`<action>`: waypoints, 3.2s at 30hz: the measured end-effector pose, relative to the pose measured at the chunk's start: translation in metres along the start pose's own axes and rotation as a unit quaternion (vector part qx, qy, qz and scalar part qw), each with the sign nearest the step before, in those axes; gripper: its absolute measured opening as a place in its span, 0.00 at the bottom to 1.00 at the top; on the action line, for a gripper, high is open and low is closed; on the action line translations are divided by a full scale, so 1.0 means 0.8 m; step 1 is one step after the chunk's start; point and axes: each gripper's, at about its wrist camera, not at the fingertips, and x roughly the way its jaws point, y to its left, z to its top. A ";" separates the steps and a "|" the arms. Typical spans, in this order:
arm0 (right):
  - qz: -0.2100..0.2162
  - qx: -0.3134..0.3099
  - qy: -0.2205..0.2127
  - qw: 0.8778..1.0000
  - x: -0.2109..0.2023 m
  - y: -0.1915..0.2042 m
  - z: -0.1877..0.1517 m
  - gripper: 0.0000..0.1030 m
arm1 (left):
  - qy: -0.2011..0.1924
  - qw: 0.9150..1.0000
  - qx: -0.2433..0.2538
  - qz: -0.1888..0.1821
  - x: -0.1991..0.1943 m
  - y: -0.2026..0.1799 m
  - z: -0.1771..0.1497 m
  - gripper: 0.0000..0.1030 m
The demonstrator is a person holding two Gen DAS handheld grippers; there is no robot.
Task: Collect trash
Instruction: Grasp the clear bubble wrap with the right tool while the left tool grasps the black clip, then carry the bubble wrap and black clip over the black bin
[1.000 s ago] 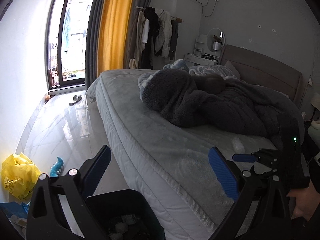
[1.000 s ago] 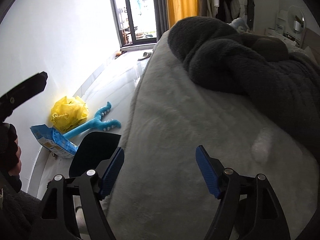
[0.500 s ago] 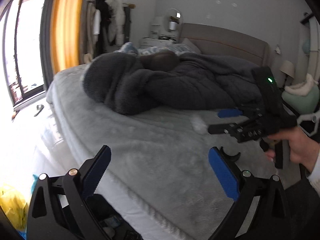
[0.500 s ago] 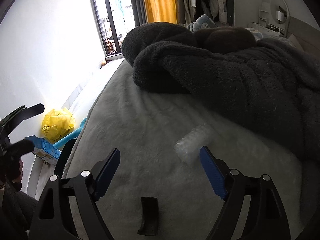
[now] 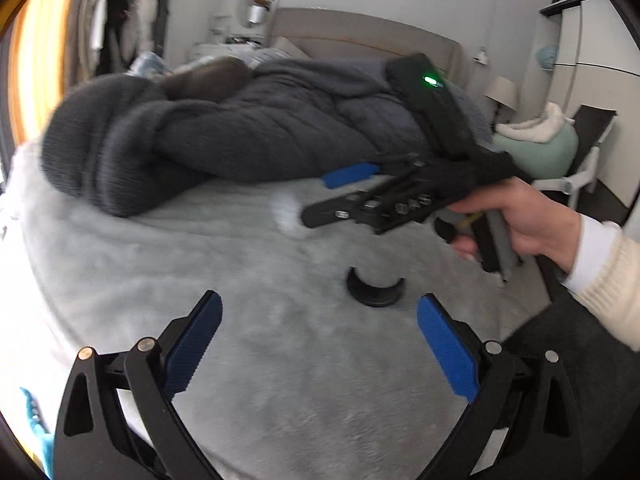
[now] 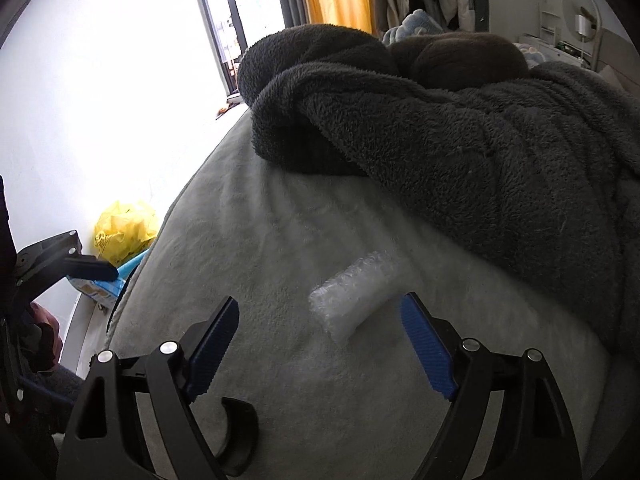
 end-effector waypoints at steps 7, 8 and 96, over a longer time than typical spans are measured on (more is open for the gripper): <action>0.024 -0.033 0.031 0.999 0.021 -0.009 0.001 0.82 | 0.036 0.998 0.024 -0.050 0.041 -0.017 0.000 0.96; 0.028 -0.036 0.033 0.998 0.023 -0.010 0.001 0.82 | 0.037 0.998 0.022 -0.054 0.046 -0.018 0.001 0.96; -0.005 0.010 -0.009 1.000 0.013 0.065 0.047 0.34 | -0.020 0.982 -0.113 0.150 -0.017 0.053 -0.015 0.47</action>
